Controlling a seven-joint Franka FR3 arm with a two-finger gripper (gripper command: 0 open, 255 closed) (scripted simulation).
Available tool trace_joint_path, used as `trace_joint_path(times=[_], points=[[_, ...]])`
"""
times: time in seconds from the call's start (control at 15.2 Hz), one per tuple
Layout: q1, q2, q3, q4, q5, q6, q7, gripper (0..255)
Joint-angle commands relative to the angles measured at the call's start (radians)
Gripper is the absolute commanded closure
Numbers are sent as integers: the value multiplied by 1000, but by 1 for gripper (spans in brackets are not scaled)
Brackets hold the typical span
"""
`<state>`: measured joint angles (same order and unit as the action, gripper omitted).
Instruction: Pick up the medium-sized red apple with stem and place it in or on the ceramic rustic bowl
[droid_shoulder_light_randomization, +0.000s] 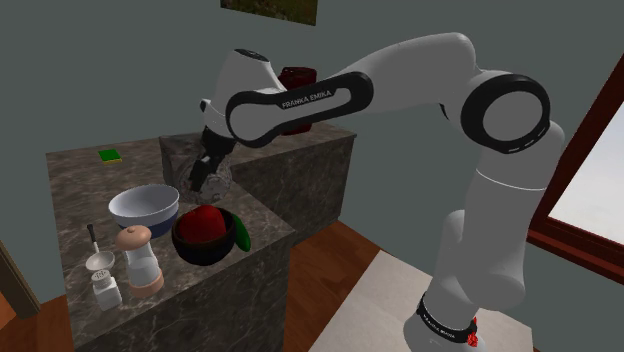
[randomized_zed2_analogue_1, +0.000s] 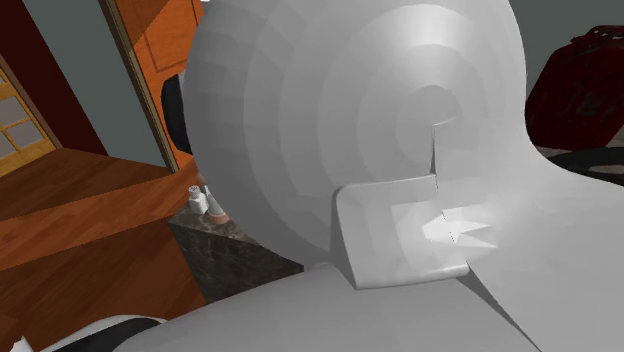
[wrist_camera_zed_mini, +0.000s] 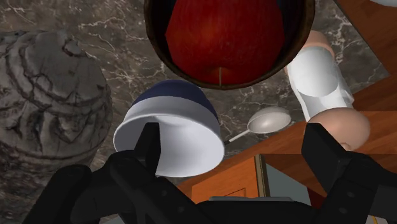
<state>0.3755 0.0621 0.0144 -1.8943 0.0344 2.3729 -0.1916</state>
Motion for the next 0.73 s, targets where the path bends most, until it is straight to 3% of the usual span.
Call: trace_joint_path(times=[0.0,0.13,0.66], points=[[0,-34,0,6,-1,-40,1,0],[-1,-71,-1,17,-1,-87,1,0],[-1,-71,-1,17,-1,-87,1,0]])
